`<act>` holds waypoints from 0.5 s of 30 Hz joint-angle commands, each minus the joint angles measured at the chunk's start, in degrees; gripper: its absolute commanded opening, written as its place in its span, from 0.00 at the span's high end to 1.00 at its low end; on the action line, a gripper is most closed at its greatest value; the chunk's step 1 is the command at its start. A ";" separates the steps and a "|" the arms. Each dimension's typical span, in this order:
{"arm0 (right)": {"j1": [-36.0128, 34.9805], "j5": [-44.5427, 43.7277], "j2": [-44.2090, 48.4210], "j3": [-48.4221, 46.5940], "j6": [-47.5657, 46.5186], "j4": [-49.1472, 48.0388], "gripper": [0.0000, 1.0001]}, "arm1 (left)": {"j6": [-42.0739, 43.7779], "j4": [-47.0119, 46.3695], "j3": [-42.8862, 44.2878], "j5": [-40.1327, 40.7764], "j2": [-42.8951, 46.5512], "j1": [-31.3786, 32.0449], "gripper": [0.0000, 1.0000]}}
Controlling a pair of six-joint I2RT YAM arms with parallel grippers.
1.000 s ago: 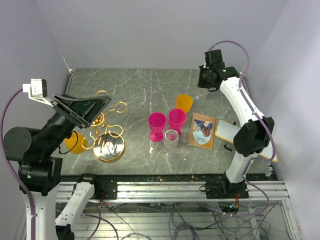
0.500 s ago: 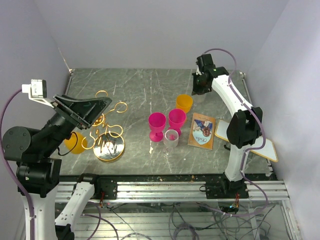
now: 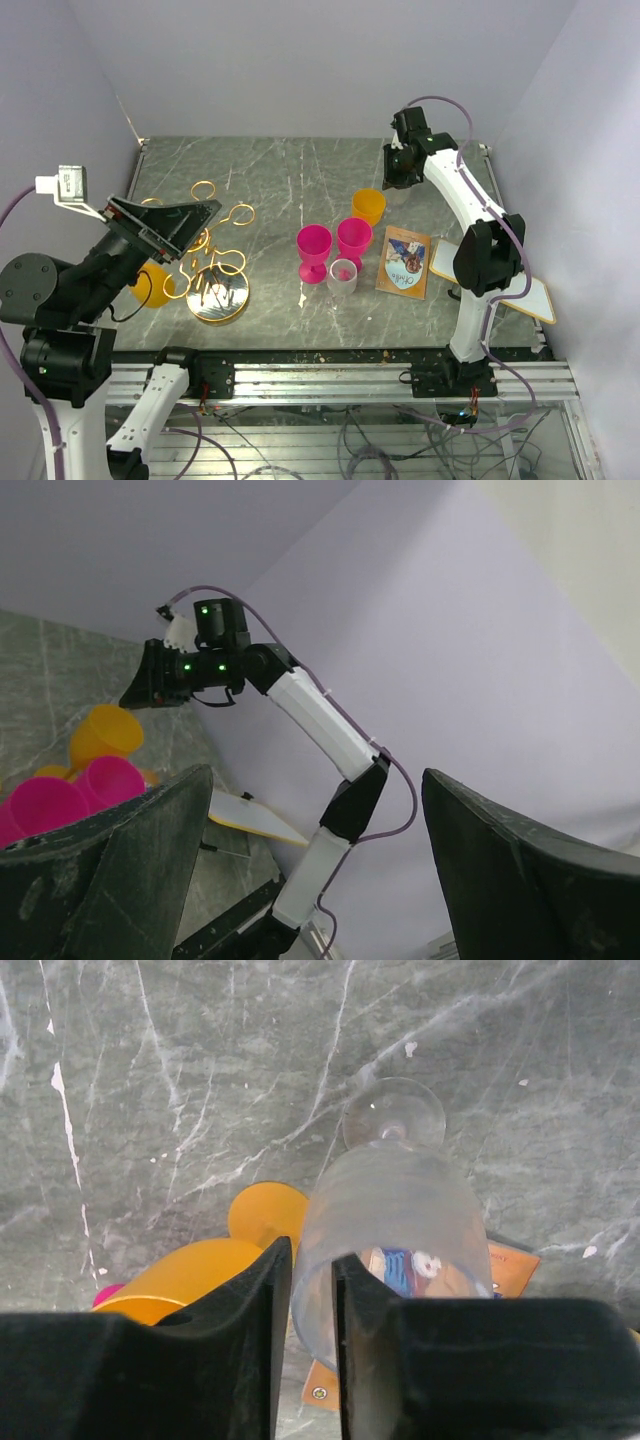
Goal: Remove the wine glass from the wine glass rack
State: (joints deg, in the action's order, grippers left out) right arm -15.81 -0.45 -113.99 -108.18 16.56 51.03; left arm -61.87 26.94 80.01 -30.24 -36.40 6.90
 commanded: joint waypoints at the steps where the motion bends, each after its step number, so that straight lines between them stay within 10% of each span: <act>1: 0.17 0.02 1.64 -2.63 -1.05 0.66 0.74 | 5.41 7.78 4.08 4.80 -0.20 0.22 0.05; 15: 0.14 0.10 9.41 -2.30 -2.04 0.14 0.41 | 8.78 31.84 8.48 33.02 2.30 0.22 0.13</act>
State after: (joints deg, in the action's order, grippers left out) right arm -15.81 -0.51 -109.47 -109.60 15.55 51.57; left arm -53.12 48.42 86.17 -10.96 -34.98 6.92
